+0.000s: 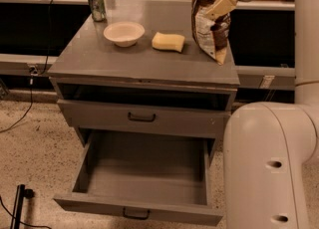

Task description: Pick brown chip bag from middle drawer and place on counter

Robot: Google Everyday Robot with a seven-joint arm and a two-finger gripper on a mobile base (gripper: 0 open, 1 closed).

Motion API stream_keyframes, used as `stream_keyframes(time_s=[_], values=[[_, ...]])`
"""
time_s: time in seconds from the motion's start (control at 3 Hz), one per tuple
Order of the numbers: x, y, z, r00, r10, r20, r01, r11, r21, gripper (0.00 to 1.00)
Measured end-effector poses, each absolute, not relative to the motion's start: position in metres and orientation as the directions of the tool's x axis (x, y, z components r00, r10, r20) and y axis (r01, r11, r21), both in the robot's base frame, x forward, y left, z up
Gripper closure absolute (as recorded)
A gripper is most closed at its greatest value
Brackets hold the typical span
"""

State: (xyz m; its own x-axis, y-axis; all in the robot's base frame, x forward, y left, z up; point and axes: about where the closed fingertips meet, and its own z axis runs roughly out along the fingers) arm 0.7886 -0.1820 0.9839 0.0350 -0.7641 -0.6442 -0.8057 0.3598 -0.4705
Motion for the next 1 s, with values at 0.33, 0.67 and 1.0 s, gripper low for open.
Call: stream_keyframes(time_s=[0.33, 0.67, 1.0], values=[[0.791, -0.179, 0.981, 0.035, -0.763, -0.645, -0.808, 0.359, -0.468, 0.0], [0.791, -0.179, 0.981, 0.035, -0.763, -0.645, -0.807, 0.359, -0.468, 0.0], [0.781, -0.179, 1.002, 0.13, -0.77, -0.624, -0.791, 0.299, -0.533, 0.0]])
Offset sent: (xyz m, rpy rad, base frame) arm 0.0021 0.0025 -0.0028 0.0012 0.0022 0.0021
